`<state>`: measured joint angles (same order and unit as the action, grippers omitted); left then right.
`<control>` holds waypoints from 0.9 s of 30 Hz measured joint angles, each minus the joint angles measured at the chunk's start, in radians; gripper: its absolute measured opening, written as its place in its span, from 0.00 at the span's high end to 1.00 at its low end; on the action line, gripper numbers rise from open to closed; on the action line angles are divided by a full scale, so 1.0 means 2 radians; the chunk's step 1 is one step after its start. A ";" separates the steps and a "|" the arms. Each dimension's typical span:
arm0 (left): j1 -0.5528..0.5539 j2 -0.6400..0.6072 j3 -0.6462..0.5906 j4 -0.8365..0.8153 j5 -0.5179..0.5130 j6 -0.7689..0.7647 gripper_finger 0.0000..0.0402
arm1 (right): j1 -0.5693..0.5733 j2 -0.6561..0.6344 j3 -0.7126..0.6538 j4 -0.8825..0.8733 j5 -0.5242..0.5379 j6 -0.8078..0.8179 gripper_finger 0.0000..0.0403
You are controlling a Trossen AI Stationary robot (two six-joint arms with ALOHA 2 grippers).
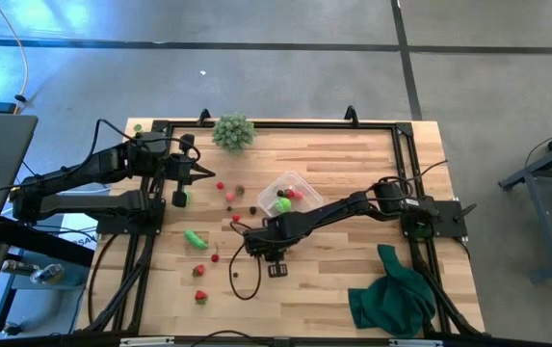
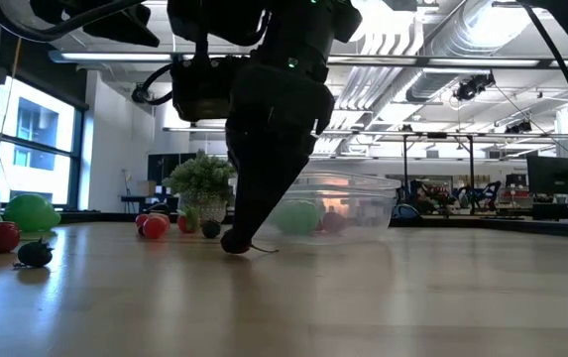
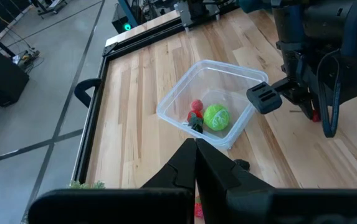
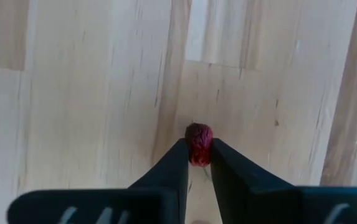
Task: Pick and placing Produce into tupperware
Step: Put the red cherry into the transparent bin
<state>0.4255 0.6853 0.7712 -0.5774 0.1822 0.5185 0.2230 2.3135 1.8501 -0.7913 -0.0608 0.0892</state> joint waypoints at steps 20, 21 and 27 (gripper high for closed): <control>0.000 0.000 0.000 0.000 0.000 0.000 1.00 | 0.001 -0.002 0.123 -0.043 0.009 -0.021 0.93; 0.000 0.000 0.000 0.000 0.000 0.000 1.00 | 0.000 -0.002 0.141 -0.061 0.019 -0.025 0.93; 0.000 0.000 0.000 0.000 0.000 0.000 1.00 | -0.009 -0.003 0.247 -0.181 0.087 -0.048 0.93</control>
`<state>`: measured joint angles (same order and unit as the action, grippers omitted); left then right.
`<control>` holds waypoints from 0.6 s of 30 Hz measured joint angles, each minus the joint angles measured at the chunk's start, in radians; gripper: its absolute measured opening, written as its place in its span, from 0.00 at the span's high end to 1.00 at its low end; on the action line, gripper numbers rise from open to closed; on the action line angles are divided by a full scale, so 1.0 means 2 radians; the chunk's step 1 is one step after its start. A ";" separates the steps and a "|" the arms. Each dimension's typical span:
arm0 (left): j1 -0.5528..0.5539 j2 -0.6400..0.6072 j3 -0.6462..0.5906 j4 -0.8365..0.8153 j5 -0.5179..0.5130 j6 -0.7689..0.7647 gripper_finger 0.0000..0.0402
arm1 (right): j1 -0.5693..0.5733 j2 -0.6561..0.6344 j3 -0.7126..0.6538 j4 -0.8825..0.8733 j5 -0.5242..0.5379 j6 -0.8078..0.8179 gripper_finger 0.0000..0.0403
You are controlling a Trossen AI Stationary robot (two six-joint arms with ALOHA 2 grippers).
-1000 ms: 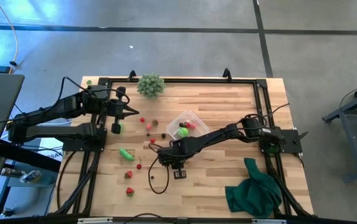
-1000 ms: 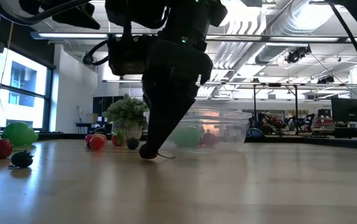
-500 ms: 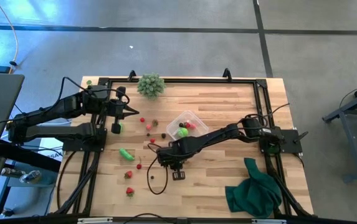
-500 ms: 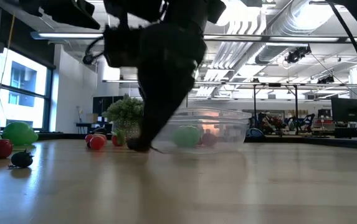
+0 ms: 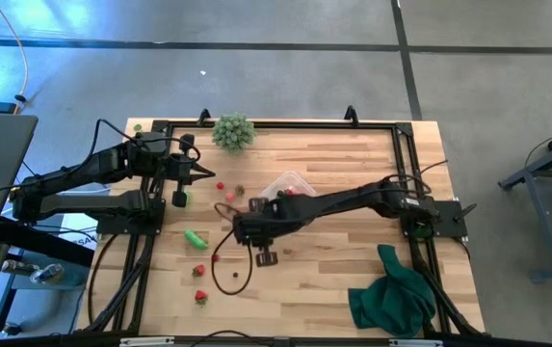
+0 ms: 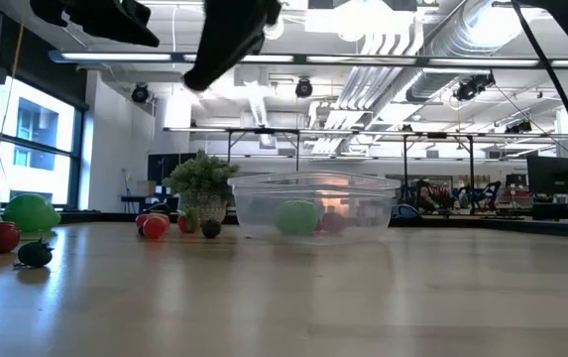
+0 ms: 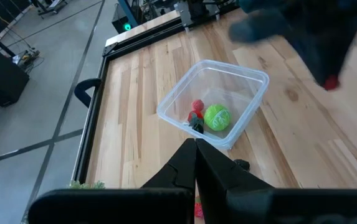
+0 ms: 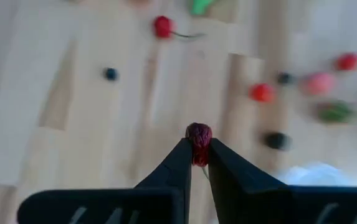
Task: Pick and placing Produce into tupperware
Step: Put the red cherry into the transparent bin
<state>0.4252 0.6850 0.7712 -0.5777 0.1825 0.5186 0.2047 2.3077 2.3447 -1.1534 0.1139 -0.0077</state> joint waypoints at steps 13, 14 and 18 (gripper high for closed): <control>0.000 0.000 0.000 0.000 0.000 0.000 1.00 | -0.063 -0.037 -0.035 -0.116 0.008 0.013 0.93; 0.000 0.000 0.000 0.000 0.000 0.000 1.00 | -0.068 -0.036 -0.035 -0.121 0.004 0.013 0.93; 0.000 0.000 0.000 0.000 0.000 0.000 1.00 | -0.089 -0.036 -0.035 -0.129 -0.006 0.010 0.93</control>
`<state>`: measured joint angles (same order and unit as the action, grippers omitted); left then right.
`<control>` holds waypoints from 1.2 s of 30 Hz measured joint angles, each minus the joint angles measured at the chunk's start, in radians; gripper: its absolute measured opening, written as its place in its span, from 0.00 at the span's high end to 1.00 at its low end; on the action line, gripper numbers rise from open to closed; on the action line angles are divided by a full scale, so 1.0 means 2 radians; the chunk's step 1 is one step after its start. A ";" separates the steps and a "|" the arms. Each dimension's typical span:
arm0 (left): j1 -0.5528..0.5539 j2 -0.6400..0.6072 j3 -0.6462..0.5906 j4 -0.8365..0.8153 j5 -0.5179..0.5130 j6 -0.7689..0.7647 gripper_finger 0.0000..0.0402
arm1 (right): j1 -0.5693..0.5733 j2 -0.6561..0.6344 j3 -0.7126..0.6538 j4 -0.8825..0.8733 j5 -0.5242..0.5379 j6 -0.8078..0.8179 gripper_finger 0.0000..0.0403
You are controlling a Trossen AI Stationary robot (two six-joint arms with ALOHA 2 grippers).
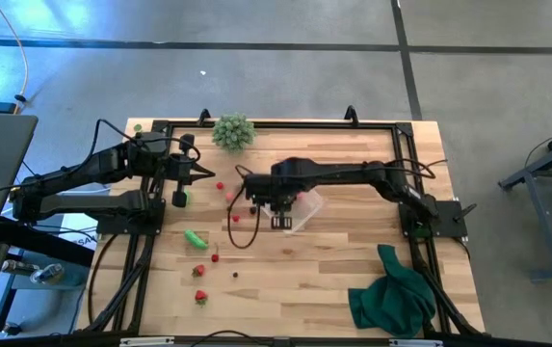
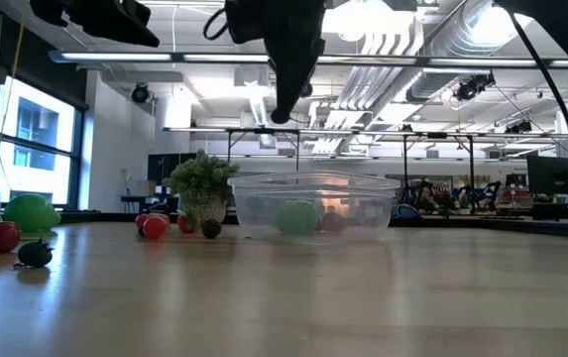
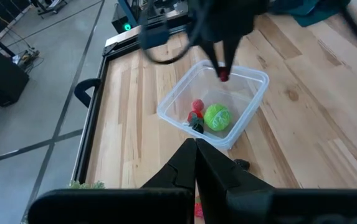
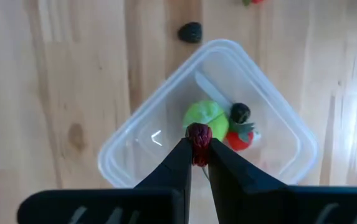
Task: Pick and placing Produce into tupperware
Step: Put the red cherry into the transparent bin
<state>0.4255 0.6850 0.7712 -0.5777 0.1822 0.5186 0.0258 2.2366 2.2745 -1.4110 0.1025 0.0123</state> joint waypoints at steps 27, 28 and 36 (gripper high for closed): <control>0.000 0.000 0.000 0.000 0.000 0.000 1.00 | -0.045 -0.091 -0.326 0.215 -0.070 0.052 0.93; 0.000 0.000 0.000 0.000 0.000 0.000 1.00 | -0.046 -0.092 -0.331 0.219 -0.070 0.052 0.93; 0.000 0.000 0.000 0.000 0.000 0.000 1.00 | -0.049 -0.092 -0.357 0.239 -0.074 0.061 0.88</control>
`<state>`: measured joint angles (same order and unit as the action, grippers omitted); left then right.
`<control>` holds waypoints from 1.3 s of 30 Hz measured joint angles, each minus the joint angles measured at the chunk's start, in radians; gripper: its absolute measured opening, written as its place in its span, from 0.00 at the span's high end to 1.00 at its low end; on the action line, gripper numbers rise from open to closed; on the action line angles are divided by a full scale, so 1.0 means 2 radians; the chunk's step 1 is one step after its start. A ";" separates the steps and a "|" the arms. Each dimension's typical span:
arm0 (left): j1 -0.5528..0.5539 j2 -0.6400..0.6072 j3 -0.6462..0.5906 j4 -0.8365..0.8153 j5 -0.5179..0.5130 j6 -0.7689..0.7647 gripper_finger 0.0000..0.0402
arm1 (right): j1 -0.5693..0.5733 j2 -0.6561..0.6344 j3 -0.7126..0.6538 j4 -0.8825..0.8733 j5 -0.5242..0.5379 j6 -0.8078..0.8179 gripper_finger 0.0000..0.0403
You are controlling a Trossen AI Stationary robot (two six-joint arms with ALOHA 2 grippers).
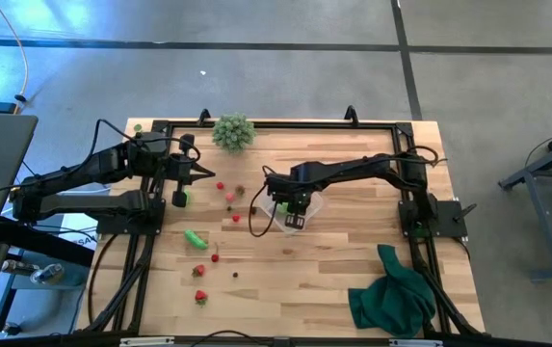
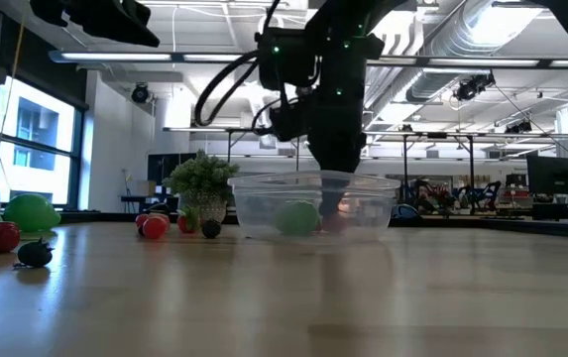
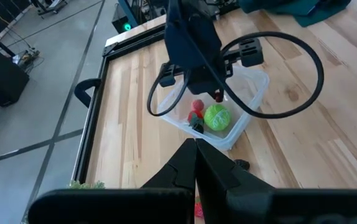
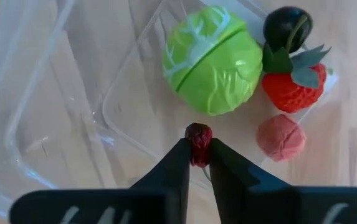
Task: Pick and placing Produce into tupperware
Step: Put the red cherry into the transparent bin, then put the green pear into the transparent bin
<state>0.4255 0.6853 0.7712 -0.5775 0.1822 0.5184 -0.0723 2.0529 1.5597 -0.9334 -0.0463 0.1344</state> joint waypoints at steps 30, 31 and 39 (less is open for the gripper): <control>0.000 0.000 0.000 0.000 0.000 0.000 1.00 | 0.035 -0.137 0.002 -0.001 0.076 0.062 0.74; 0.000 0.000 0.000 0.000 0.000 0.000 1.00 | 0.043 -0.153 0.002 -0.002 0.092 0.065 0.74; 0.000 0.000 0.000 0.000 0.000 0.000 1.00 | 0.101 -0.257 0.001 -0.008 0.210 0.087 0.74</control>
<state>0.4255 0.6853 0.7712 -0.5776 0.1824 0.5185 0.1294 1.5383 1.5622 -0.9493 0.3741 0.3076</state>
